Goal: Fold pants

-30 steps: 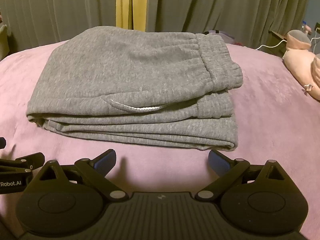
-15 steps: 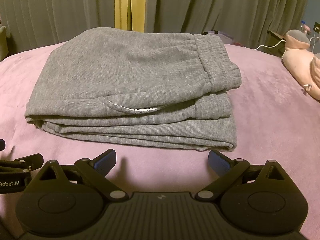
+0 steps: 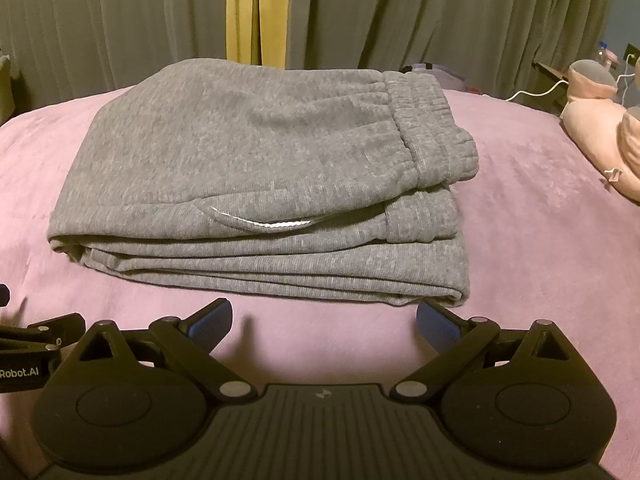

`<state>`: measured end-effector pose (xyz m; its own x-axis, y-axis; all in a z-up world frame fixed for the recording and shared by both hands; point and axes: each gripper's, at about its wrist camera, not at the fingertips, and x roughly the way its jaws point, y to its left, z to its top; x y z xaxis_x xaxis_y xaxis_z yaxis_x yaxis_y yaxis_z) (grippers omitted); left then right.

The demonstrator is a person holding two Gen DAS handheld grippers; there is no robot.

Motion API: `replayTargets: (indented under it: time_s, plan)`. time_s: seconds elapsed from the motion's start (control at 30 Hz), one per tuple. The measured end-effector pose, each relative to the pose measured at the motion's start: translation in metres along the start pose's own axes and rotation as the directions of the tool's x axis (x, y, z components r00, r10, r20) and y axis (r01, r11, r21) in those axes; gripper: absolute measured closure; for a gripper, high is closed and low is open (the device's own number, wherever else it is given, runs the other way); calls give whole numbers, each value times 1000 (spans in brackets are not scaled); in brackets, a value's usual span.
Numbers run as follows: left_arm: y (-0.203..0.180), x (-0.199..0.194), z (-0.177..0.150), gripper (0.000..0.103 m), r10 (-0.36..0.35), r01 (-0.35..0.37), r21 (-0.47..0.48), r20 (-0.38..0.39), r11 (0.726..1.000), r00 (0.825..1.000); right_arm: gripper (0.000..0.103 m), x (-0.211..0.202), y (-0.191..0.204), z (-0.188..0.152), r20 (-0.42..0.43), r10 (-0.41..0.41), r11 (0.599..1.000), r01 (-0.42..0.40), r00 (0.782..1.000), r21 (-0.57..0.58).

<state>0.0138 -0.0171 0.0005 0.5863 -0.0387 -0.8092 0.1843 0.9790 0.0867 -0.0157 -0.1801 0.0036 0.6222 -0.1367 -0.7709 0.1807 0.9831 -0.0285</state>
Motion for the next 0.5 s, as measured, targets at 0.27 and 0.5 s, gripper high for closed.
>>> replayTargets:
  time_s: [0.27,0.5]
  plan:
    - [1,0,-1,1,-1,1,0,-1,1000,1000,4,-1,0,0,3,-2,1000,2,1000,-1]
    - [1,1,-1,1,-2,2,0,-3,1000,1000,4,0,-1,1,3,-2,1000,2,1000,3]
